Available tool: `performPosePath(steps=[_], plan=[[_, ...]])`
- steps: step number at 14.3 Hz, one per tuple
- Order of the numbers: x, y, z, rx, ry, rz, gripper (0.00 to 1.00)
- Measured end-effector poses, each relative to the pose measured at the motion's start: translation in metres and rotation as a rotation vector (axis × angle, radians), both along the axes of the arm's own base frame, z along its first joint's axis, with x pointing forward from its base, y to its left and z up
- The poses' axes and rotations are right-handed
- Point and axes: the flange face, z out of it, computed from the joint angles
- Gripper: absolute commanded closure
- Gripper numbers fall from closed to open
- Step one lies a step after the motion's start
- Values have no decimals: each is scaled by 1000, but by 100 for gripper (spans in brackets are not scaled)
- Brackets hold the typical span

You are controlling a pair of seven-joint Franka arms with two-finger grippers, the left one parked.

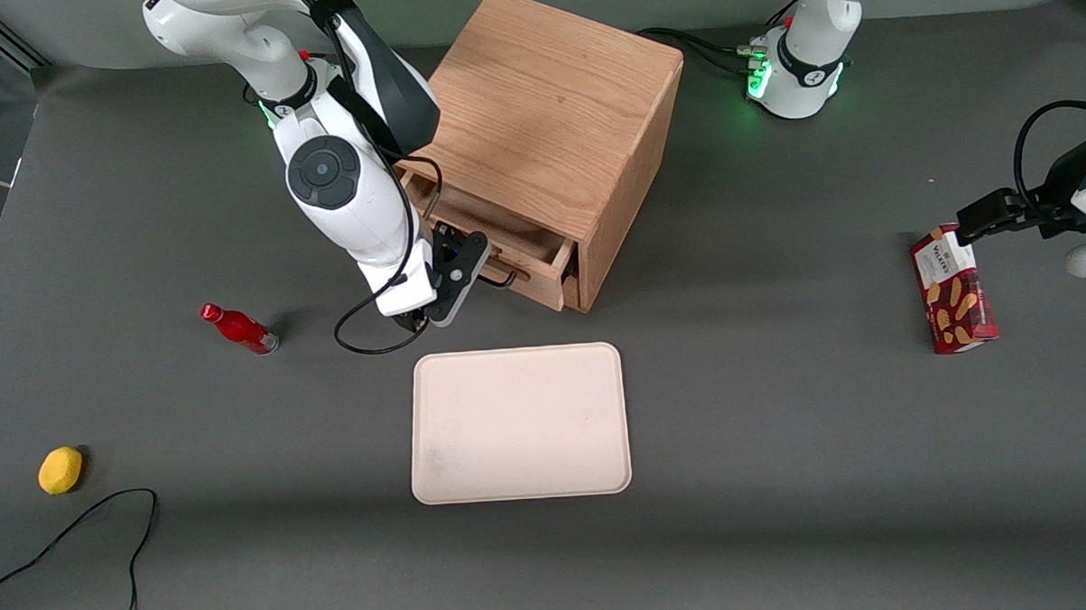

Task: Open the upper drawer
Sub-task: 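Pull the upper drawer outward by its handle with the right gripper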

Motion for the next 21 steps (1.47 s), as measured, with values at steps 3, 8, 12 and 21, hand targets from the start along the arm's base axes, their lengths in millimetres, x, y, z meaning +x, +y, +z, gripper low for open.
performPosePath(steps=[3,8,12,21], plan=[[6,-5,-3,-5,-2,8,0],[16,-4,-10,-5,-13,15,0],[26,-13,-6,-1,-23,-5,0],[41,-22,-4,3,-36,-27,0]])
